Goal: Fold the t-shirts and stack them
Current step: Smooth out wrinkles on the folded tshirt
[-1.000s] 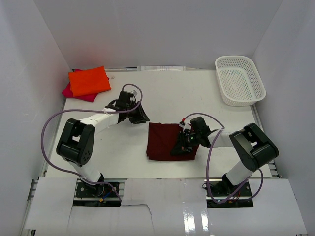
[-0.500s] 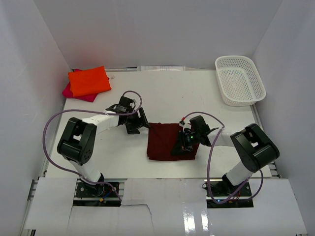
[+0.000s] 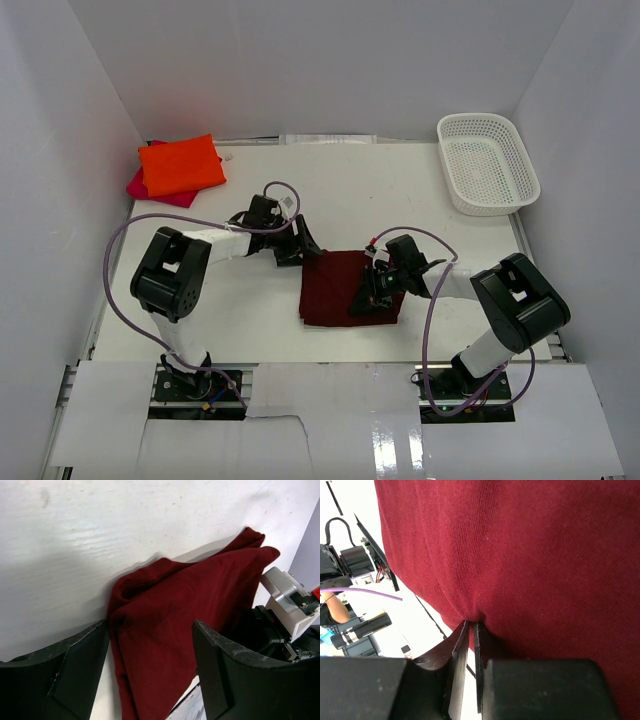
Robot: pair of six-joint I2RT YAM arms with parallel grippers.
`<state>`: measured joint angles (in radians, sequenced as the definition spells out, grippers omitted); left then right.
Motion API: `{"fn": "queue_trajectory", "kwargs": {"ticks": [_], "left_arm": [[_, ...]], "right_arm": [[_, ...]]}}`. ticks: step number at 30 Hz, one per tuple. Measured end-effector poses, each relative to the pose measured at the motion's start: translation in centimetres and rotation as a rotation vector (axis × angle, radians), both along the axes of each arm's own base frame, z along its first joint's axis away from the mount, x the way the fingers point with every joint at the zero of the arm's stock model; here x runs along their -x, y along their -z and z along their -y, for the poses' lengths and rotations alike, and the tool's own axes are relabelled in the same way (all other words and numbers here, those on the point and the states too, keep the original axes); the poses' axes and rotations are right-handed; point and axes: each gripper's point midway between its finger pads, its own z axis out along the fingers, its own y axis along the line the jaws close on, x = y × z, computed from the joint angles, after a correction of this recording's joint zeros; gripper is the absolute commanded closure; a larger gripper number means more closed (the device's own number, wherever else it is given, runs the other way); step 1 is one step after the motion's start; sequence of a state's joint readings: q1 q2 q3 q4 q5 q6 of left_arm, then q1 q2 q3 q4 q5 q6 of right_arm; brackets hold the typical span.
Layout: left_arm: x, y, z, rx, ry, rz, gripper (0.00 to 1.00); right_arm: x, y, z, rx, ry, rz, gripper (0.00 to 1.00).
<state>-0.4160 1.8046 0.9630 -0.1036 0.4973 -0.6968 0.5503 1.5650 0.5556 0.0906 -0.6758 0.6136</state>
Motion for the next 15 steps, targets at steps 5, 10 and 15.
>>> {"fn": "queue_trajectory", "kwargs": {"ticks": [5,10,15], "left_arm": [[-0.3,0.2,1.3,0.035,0.027,-0.001,0.3],[-0.3,0.8,1.7,0.056,0.033,-0.004,0.46],[-0.1,1.6,1.5,0.056,0.033,-0.008,0.77]], "right_arm": [[0.0,0.0,0.0,0.0,0.0,0.001,0.85],[0.0,0.0,0.0,0.002,0.001,-0.001,0.85],[0.1,-0.1,0.0,0.001,0.0,-0.002,0.85]]}}
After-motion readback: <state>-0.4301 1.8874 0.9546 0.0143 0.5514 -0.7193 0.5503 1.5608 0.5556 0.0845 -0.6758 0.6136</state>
